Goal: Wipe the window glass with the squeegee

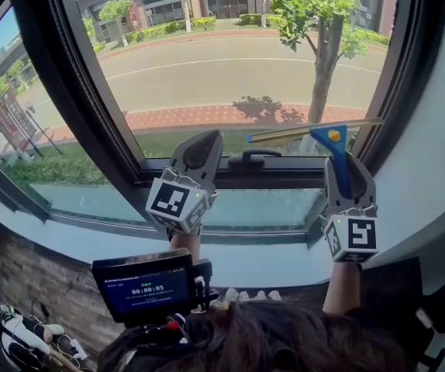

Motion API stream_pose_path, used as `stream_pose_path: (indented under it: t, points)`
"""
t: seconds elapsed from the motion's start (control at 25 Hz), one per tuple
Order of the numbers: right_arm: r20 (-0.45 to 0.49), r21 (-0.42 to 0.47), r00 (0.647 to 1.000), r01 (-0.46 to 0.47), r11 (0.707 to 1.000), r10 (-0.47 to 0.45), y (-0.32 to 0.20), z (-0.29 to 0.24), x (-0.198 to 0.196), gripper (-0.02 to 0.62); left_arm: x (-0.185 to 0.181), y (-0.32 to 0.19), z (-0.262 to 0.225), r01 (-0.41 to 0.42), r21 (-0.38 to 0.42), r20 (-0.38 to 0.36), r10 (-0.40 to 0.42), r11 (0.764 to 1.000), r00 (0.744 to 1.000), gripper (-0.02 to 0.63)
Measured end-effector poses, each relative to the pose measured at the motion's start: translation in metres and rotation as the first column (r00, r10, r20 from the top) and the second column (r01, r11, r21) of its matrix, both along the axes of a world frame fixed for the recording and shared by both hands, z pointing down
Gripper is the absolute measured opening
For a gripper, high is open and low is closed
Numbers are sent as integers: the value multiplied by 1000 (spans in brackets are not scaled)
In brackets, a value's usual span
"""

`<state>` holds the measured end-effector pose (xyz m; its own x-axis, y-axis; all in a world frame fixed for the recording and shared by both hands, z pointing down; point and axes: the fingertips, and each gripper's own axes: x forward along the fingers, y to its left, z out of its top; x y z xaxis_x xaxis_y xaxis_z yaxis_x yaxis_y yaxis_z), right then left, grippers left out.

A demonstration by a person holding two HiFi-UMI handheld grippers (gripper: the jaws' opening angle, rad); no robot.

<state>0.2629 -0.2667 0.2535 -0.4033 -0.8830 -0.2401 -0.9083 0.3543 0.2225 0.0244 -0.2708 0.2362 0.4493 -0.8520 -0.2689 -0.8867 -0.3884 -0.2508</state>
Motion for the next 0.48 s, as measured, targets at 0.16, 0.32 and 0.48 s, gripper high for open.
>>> stream_pose_path:
  t: [0.16, 0.32, 0.48]
  points:
    - [1, 2, 1000, -19, 1000, 19, -24, -11, -29, 141, -32, -43, -19, -13, 14, 13, 13, 1000, 1000, 2]
    - [8, 9, 999, -41, 999, 41, -40, -30, -32, 141, -39, -61, -22, -3, 5, 9, 3, 1000, 1000, 2]
    - [18, 55, 998, -60, 997, 59, -49, -70, -38, 141, -45, -67, -16, -13, -25, -11, 12, 1000, 1000, 2]
